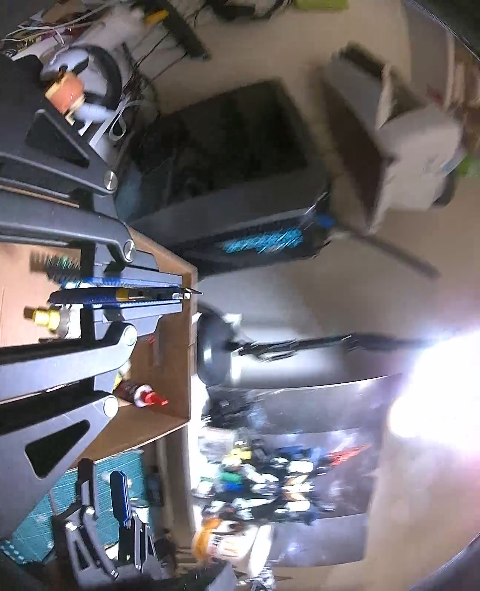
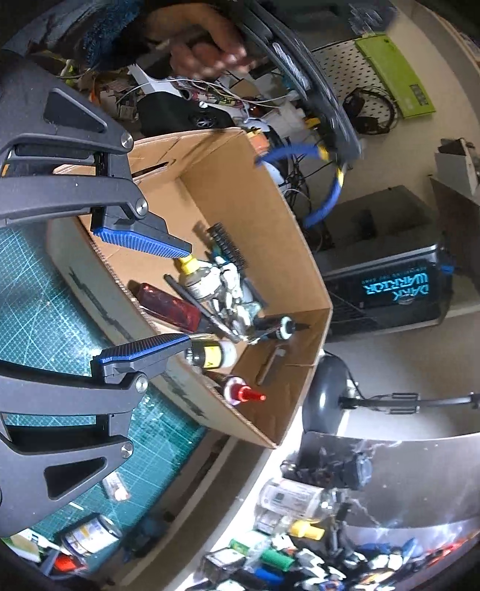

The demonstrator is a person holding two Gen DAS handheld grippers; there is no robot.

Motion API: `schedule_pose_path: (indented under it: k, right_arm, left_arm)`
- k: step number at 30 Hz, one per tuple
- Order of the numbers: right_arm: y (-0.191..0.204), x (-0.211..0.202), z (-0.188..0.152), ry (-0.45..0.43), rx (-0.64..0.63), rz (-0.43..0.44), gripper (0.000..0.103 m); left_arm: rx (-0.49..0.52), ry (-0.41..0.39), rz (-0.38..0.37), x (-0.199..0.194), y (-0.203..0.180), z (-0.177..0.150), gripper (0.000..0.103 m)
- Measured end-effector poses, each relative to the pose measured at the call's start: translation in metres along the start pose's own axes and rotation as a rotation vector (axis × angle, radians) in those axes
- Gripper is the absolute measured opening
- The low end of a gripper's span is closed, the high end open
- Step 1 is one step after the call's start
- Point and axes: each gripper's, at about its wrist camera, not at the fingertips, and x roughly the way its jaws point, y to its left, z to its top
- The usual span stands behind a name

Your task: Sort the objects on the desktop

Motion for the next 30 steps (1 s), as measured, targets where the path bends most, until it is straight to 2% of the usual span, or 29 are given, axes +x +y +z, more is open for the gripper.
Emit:
schedule_pose_path:
  k: [5,9,16,18,19,25,26,27,30]
  right_arm:
    - [0.003,-0.004,-0.005,0.006,0.0,-0.021,0.041]
    - [0.004,-0.01,-0.01,0.008,0.004,-0.033,0.041]
    - [0.0,-0.031,-0.024,-0.005,0.016,-0.07,0.041]
    - [-0.003,-0.041,-0.03,-0.017,0.024,-0.086,0.041]
    - [-0.006,-0.048,-0.033,-0.026,0.029,-0.095,0.041]
    - [-0.033,-0.106,-0.062,-0.102,0.097,-0.185,0.041]
    - [-0.039,-0.119,-0.07,-0.115,0.115,-0.209,0.042]
    - [-0.046,-0.131,-0.077,-0.126,0.133,-0.234,0.043]
    - [-0.063,-0.165,-0.098,-0.149,0.182,-0.305,0.045]
  left_arm:
    - [-0.015,0.106,-0.041,0.051,-0.011,-0.003,0.006]
    - [-0.019,0.2,-0.063,0.072,-0.016,-0.014,0.006]
    - [0.003,0.179,-0.041,0.057,-0.025,-0.017,0.01]
    - [-0.002,0.15,-0.07,0.042,-0.032,-0.018,0.026]
    - [-0.004,0.133,-0.089,0.033,-0.037,-0.019,0.029]
    - [-0.016,0.03,-0.2,-0.021,-0.066,-0.024,0.067]
    - [-0.01,0.016,-0.221,-0.03,-0.072,-0.025,0.077]
    - [0.008,0.006,-0.251,-0.038,-0.081,-0.025,0.082]
    - [0.077,-0.009,-0.345,-0.057,-0.113,-0.03,0.085]
